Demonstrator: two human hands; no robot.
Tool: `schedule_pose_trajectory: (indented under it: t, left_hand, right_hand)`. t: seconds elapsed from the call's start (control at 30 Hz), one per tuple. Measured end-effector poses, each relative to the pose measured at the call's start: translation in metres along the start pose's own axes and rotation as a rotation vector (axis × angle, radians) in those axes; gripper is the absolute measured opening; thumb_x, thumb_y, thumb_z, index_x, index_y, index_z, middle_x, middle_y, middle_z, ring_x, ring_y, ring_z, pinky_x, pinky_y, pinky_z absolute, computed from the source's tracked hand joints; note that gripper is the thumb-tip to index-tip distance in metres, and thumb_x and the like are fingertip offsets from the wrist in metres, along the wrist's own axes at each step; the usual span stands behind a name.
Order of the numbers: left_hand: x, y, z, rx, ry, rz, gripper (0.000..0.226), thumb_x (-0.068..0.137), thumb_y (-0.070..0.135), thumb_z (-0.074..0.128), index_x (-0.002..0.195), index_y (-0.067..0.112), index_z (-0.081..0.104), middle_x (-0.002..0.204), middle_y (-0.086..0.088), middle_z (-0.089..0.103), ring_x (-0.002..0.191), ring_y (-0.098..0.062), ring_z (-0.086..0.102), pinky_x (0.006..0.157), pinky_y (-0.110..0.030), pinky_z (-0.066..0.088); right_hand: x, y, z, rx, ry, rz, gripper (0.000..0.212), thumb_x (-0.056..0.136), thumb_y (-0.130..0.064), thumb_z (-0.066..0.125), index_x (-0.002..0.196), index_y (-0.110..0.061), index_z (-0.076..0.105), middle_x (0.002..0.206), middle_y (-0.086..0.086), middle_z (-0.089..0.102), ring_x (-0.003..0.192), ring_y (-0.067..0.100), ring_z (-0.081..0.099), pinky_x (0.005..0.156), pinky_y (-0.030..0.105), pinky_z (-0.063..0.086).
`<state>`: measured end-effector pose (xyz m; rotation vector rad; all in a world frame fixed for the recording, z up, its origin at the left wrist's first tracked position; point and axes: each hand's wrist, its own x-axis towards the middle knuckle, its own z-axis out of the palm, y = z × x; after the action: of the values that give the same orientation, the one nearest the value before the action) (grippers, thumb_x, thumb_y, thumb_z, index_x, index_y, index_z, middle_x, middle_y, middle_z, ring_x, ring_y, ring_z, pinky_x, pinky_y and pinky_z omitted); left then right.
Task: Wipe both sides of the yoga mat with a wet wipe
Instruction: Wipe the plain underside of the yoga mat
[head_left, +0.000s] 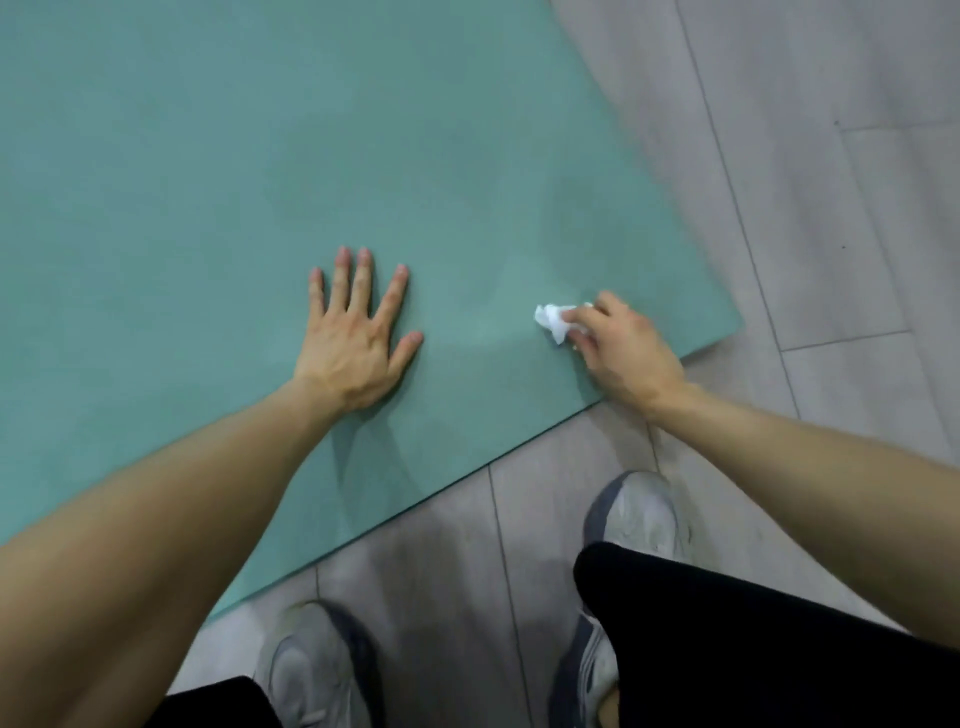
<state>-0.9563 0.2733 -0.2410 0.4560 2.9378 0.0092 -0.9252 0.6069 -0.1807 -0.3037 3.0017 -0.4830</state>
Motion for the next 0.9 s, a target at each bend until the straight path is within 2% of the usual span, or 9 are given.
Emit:
schedule_pose_trajectory:
  t: [0.1, 0.2, 0.27, 0.43, 0.5, 0.63, 0.73, 0.83, 0.9]
  left_hand:
    - [0.015, 0.022, -0.012, -0.027, -0.088, 0.167, 0.083, 0.097, 0.071, 0.026, 0.167, 0.036, 0.000, 0.175, -0.012, -0.004, 0.161, -0.033, -0.010, 0.128, -0.059, 0.001]
    - [0.033, 0.040, -0.027, -0.114, -0.211, 0.102, 0.095, 0.078, 0.064, 0.048, 0.163, 0.046, 0.009, 0.175, -0.008, -0.001, 0.161, -0.029, -0.007, 0.128, -0.059, -0.001]
    - [0.042, 0.042, -0.036, -0.140, -0.229, 0.068, 0.098, 0.070, 0.060, 0.064, 0.157, 0.047, 0.023, 0.170, -0.010, 0.013, 0.158, -0.031, 0.006, 0.126, -0.059, 0.009]
    - [0.058, 0.048, -0.055, -0.053, -0.277, 0.051, 0.092, 0.065, 0.059, 0.086, 0.142, 0.047, 0.037, 0.151, -0.007, 0.032, 0.141, -0.036, 0.030, 0.111, -0.056, 0.036]
    - [0.059, 0.055, -0.060, -0.054, -0.268, 0.038, 0.094, 0.060, 0.059, 0.091, 0.137, 0.048, 0.040, 0.147, -0.005, 0.035, 0.137, -0.034, 0.033, 0.107, -0.055, 0.040]
    - [0.060, 0.055, -0.066, -0.069, -0.248, -0.001, 0.104, 0.052, 0.062, 0.093, 0.141, 0.048, 0.040, 0.144, 0.000, 0.038, 0.134, -0.030, 0.036, 0.104, -0.052, 0.042]
    - [0.060, 0.050, -0.065, -0.078, -0.222, -0.020, 0.120, 0.050, 0.068, 0.092, 0.151, 0.046, 0.032, 0.147, 0.002, 0.038, 0.135, -0.029, 0.037, 0.104, -0.051, 0.041]
    - [0.056, 0.048, -0.063, -0.078, -0.212, -0.003, 0.123, 0.053, 0.070, 0.090, 0.155, 0.045, 0.027, 0.150, 0.004, 0.036, 0.136, -0.027, 0.036, 0.106, -0.050, 0.040]
    - [0.053, 0.050, -0.064, -0.078, -0.204, -0.002, 0.123, 0.054, 0.069, 0.090, 0.156, 0.046, 0.025, 0.150, 0.005, 0.035, 0.136, -0.027, 0.036, 0.106, -0.049, 0.039]
  right_hand:
    - [-0.013, -0.012, 0.013, 0.066, 0.026, 0.109, 0.022, 0.101, -0.020, 0.062, 0.122, -0.018, 0.069, 0.099, 0.014, 0.053, 0.077, 0.041, 0.062, 0.066, 0.048, 0.054]
    - [-0.057, -0.076, 0.039, 0.176, -0.295, -0.415, 0.023, 0.101, -0.024, 0.055, 0.121, -0.020, 0.067, 0.100, 0.009, 0.050, 0.075, 0.032, 0.057, 0.059, 0.041, 0.048]
    - [-0.055, -0.070, 0.037, 0.136, -0.351, -0.565, 0.026, 0.098, -0.022, 0.056, 0.121, -0.018, 0.068, 0.101, 0.009, 0.051, 0.079, 0.031, 0.058, 0.060, 0.041, 0.049]
    - [-0.005, 0.065, -0.029, -0.027, 0.067, 0.221, 0.027, 0.102, -0.024, 0.057, 0.124, -0.023, 0.072, 0.105, 0.014, 0.055, 0.088, 0.040, 0.064, 0.073, 0.043, 0.051]
    - [-0.007, 0.067, -0.028, -0.009, 0.151, 0.343, 0.027, 0.103, -0.024, 0.058, 0.126, -0.022, 0.070, 0.107, 0.013, 0.055, 0.090, 0.040, 0.064, 0.076, 0.042, 0.050]
    - [-0.037, -0.035, 0.028, 0.199, -0.168, -0.234, 0.029, 0.103, -0.036, 0.051, 0.123, -0.021, 0.068, 0.101, 0.003, 0.049, 0.083, 0.022, 0.054, 0.072, 0.035, 0.048]
    - [-0.004, -0.037, 0.024, 0.062, -0.266, -0.597, 0.029, 0.099, -0.025, 0.049, 0.116, -0.013, 0.069, 0.099, 0.011, 0.051, 0.080, 0.031, 0.057, 0.062, 0.041, 0.049]
    - [0.074, 0.039, -0.016, -0.087, -0.028, -0.189, 0.047, 0.099, -0.042, 0.042, 0.125, -0.014, 0.070, 0.105, 0.019, 0.054, 0.087, 0.040, 0.062, 0.070, 0.045, 0.050]
    - [0.104, 0.081, -0.040, -0.158, 0.052, 0.096, 0.037, 0.102, -0.034, 0.050, 0.126, -0.014, 0.069, 0.110, 0.022, 0.055, 0.093, 0.046, 0.064, 0.077, 0.050, 0.052]
